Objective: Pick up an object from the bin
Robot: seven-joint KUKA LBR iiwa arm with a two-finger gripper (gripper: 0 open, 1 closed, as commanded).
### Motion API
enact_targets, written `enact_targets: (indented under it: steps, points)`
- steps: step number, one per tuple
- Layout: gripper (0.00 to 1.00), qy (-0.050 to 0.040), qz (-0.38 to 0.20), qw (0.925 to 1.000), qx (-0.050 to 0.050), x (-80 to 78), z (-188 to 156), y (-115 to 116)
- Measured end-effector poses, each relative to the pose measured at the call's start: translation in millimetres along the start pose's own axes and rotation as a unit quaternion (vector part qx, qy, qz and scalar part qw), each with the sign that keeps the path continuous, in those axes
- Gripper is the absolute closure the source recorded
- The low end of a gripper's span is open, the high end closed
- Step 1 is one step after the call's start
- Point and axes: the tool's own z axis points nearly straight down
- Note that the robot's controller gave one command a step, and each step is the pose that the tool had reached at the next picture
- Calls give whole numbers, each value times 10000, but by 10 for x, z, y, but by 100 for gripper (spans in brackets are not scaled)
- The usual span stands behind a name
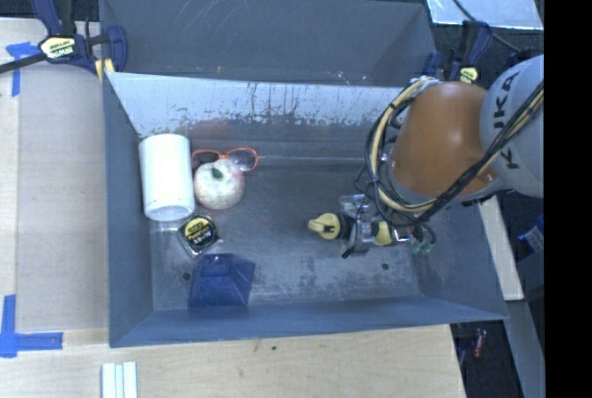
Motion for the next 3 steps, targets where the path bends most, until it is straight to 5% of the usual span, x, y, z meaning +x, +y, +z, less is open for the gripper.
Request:
enact_targets:
  steps: [1, 3]
  points:
    - [100, 37, 36, 10000, -4, -17, -585, -13]
    - [100, -6, -422, 9991, -3, -58, -770, -152]
